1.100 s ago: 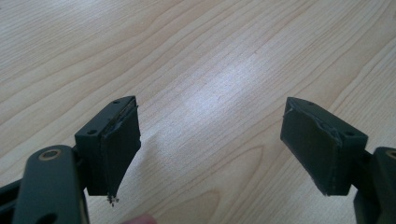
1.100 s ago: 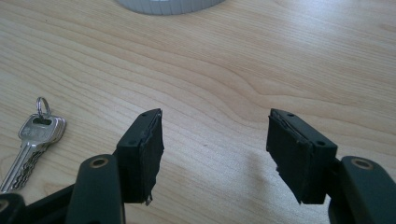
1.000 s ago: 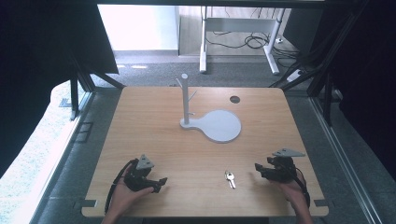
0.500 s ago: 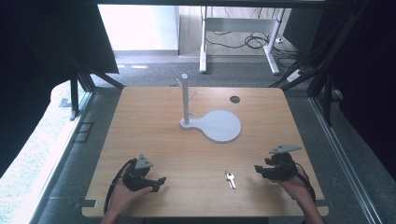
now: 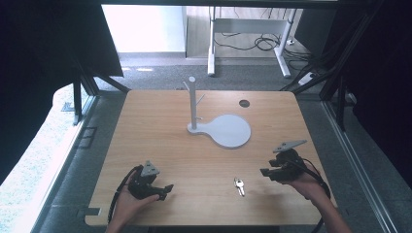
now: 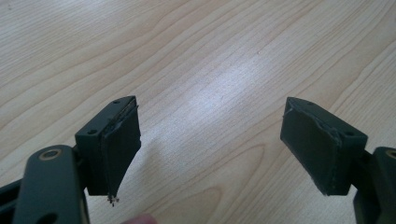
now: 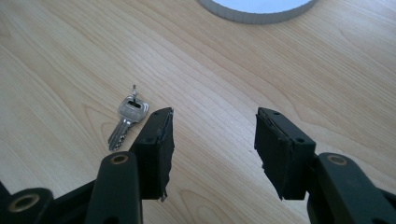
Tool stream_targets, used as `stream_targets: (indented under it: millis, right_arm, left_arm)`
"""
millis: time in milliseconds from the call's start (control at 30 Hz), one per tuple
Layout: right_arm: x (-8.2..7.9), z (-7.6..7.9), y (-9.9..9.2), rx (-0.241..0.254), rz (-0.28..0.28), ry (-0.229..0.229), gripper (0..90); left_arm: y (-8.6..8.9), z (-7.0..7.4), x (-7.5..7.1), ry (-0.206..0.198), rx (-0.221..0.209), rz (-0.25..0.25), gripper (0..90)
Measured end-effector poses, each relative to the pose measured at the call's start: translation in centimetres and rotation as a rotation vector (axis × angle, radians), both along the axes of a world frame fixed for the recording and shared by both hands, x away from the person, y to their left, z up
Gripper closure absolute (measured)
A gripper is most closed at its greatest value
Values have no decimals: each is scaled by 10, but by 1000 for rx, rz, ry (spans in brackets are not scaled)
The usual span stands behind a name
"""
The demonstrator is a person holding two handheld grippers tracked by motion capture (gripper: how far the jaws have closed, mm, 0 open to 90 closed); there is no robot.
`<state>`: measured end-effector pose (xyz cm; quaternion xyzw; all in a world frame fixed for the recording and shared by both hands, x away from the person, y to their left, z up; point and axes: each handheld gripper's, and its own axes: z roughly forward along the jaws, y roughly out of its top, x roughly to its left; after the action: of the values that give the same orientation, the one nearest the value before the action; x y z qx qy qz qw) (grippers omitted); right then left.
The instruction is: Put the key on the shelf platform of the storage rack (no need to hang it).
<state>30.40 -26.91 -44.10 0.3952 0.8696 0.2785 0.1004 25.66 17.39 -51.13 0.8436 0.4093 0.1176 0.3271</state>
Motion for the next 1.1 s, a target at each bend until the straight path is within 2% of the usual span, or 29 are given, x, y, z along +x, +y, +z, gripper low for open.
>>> stream_targets:
  millis: [100, 533, 1100]
  right_arm:
    - [2, 1, 5, -8, 17, 5, 485]
    - [10, -4, 32, -30, 98, 77, 532]
    - [15, -15, 59, -64, 167, 148, 573]
  left_arm:
    - [-1, 0, 0, -1, 0, -1, 203]
    - [2, 1, 0, -3, -5, 7, 204]
    - [1, -1, 0, 4, -5, 0, 204]
